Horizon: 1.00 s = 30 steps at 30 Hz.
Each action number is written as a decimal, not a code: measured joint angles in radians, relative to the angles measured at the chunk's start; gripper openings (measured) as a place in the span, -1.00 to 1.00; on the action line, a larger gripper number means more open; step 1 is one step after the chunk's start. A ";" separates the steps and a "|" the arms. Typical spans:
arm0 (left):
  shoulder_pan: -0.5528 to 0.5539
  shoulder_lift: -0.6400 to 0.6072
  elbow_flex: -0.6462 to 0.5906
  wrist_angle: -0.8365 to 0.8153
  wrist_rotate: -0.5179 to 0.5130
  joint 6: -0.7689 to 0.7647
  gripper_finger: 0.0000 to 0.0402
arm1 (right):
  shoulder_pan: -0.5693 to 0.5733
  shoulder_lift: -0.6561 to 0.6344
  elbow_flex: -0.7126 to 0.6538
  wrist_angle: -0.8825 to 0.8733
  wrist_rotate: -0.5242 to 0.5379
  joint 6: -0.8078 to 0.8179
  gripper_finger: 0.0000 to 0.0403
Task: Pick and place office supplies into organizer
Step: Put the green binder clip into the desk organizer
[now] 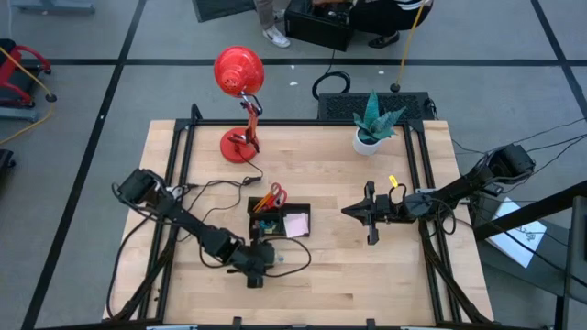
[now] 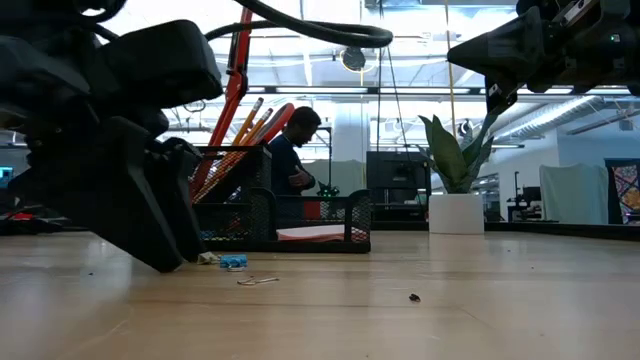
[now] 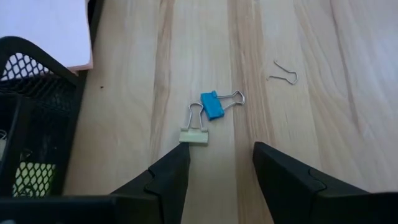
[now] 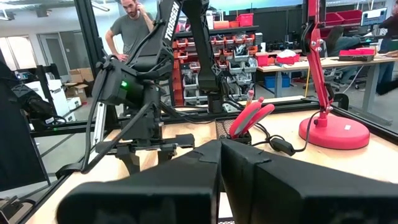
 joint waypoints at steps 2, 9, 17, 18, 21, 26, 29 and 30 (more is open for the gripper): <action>0.008 0.000 0.000 0.000 0.014 0.007 -0.06 | 0.000 0.000 0.000 0.000 0.000 0.000 -0.98; 0.015 -0.049 -0.003 -0.037 0.018 0.035 -0.06 | 0.000 0.000 0.000 -0.004 0.001 0.000 -0.98; 0.043 -0.104 -0.008 -0.129 -0.046 0.052 -0.06 | 0.000 0.000 0.000 -0.004 0.002 0.000 -0.98; 0.050 -0.103 -0.008 -0.130 -0.032 0.052 -0.06 | 0.000 0.000 0.000 -0.004 0.002 0.001 -0.98; 0.068 -0.104 -0.007 -0.124 0.011 0.051 -0.06 | 0.000 0.000 0.000 -0.006 0.002 0.004 -0.98; 0.073 -0.105 -0.006 -0.110 0.047 0.051 -0.06 | 0.000 0.000 0.000 -0.006 0.002 0.002 -0.98; 0.072 -0.105 -0.006 -0.097 0.049 0.048 -0.06 | 0.000 0.000 0.000 -0.006 0.002 0.001 -0.98; 0.071 -0.105 -0.006 -0.082 0.049 0.049 -0.06 | 0.000 0.000 0.000 -0.005 0.002 0.001 -0.98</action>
